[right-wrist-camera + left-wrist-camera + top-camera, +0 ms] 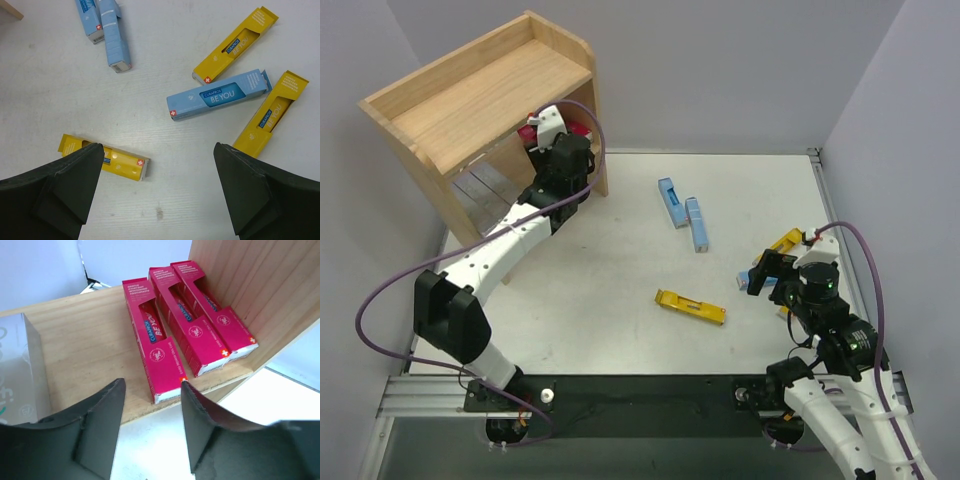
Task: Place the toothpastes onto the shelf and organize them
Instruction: Adjust the toothpaste on the shelf.
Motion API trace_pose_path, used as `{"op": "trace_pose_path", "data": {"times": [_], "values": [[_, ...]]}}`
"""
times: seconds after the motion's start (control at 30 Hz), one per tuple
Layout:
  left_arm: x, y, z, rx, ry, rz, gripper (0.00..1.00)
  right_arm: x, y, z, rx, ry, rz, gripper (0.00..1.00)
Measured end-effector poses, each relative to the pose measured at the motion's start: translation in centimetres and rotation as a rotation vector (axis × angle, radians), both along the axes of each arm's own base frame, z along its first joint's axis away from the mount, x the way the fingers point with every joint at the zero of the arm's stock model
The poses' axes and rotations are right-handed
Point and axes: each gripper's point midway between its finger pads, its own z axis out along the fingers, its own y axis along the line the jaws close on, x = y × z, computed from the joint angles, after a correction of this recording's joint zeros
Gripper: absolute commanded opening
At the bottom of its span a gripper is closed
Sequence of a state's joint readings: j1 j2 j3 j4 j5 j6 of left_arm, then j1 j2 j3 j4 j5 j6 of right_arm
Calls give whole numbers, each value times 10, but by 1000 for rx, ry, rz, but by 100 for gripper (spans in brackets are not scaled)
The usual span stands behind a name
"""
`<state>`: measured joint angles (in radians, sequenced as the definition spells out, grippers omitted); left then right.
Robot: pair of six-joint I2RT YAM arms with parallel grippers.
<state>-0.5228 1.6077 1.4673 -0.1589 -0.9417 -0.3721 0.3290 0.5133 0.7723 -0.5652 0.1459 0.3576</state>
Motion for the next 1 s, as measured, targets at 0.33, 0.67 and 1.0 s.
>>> {"op": "trace_pose_path", "data": {"times": [0.33,0.67,1.0], "values": [[-9,14,-23,29,29,45,32,-1,1,-3,0,7,7,99],[1,35,-36,7,44,102,31,-2,4,-3,1,-1,24,99],[16,43,-53,26,26,120,31,-5,2,-5,-16,-12,22,99]]}}
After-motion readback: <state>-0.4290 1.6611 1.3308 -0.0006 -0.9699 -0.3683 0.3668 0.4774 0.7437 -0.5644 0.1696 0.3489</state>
